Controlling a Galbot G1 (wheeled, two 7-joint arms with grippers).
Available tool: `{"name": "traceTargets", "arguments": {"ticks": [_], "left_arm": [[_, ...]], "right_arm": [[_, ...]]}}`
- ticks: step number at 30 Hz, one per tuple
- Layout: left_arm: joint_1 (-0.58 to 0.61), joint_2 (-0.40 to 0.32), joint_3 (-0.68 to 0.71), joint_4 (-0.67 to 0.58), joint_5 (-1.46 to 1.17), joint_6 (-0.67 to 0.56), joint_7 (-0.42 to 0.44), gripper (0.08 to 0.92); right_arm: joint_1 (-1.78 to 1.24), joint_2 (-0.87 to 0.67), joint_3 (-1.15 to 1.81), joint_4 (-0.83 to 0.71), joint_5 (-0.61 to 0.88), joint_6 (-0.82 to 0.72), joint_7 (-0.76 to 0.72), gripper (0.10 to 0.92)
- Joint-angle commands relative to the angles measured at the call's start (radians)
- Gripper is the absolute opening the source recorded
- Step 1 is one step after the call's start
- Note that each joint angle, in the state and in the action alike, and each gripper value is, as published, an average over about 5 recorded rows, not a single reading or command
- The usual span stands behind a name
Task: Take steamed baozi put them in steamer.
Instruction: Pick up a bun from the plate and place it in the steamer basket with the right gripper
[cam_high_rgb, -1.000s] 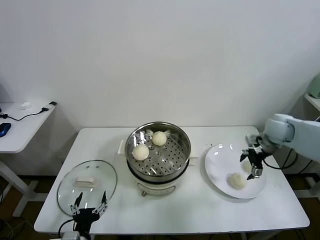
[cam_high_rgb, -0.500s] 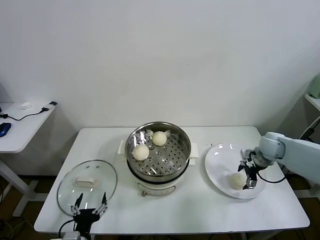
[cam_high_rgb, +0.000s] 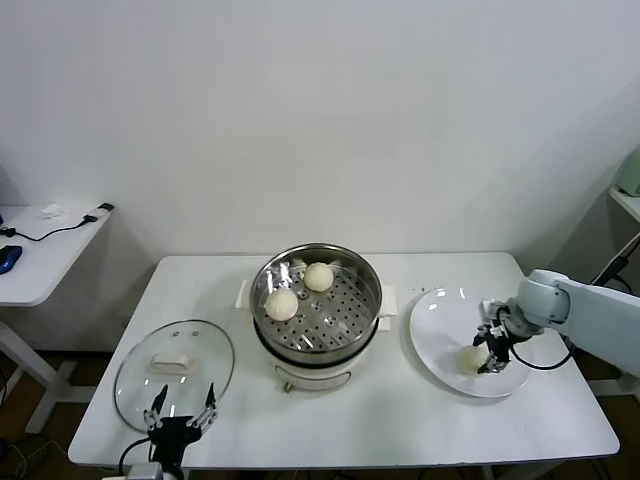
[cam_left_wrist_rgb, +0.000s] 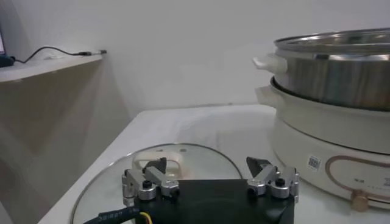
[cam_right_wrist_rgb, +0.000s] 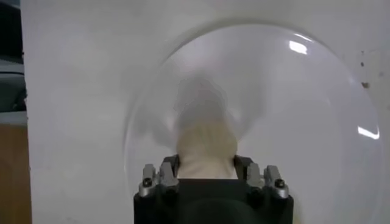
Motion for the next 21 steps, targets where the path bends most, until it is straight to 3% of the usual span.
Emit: {"name": "traceTargets", "arguments": {"ticks": [1, 6, 13, 21], "left_arm": [[0.002, -0.004, 0.005, -0.007, 0.004, -0.002, 0.0, 0.823], [0.001, -0.004, 0.011, -0.014, 0.008, 0.0, 0.002, 0.823], [0.001, 0.005, 0.011, -0.022, 0.006, 0.001, 0.006, 0.823], [0.002, 0.011, 0.0, -0.03, 0.0, 0.001, 0.007, 0.823]], "right_arm": [[0.138, 0.0, 0.009, 0.005, -0.047, 0.081, -0.11, 0.603], [0.398, 0.081, -0.042, -0.009, -0.021, 0.229, -0.214, 0.602], [0.673, 0.322, -0.068, 0.057, 0.18, 0.419, -0.298, 0.604], [0.722, 0.537, -0.096, 0.269, 0.09, 0.536, -0.283, 0.603]]}}
